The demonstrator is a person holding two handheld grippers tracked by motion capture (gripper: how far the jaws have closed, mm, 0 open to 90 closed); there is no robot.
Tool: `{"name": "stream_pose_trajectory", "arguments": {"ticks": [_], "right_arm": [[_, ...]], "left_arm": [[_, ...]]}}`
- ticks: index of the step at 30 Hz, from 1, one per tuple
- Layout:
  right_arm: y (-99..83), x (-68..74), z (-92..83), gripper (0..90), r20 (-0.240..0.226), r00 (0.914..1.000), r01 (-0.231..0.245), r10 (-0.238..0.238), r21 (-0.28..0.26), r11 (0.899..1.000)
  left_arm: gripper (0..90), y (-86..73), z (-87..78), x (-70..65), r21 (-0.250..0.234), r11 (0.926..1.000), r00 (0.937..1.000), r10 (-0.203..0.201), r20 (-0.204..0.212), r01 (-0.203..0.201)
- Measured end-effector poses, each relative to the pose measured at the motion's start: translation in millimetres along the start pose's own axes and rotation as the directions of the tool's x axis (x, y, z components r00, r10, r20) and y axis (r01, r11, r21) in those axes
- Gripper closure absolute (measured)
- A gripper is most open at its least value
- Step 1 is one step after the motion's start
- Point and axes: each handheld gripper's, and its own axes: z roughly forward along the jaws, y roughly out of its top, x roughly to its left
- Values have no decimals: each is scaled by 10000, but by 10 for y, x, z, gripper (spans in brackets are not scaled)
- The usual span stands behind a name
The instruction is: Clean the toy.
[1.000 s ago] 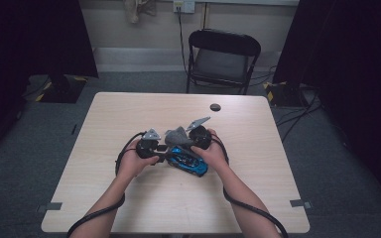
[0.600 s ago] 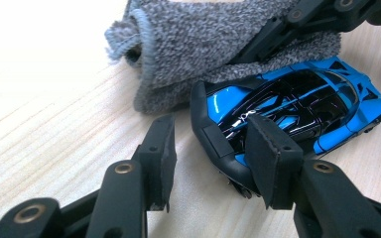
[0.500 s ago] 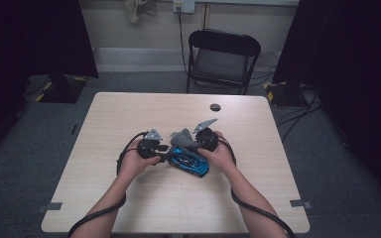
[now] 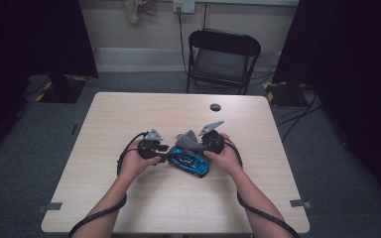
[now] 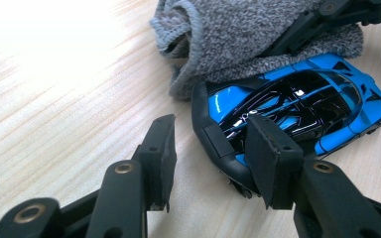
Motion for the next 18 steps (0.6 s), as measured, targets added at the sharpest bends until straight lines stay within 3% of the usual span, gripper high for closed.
{"name": "stream_pose_trajectory", "arguments": {"ticks": [18], "right_arm": [[-168,-6,-172,734,129,9999,48,-50,139,9999]], "left_arm": [[557,12,6,-14,40,10000,10000,-29,-85,29]]}}
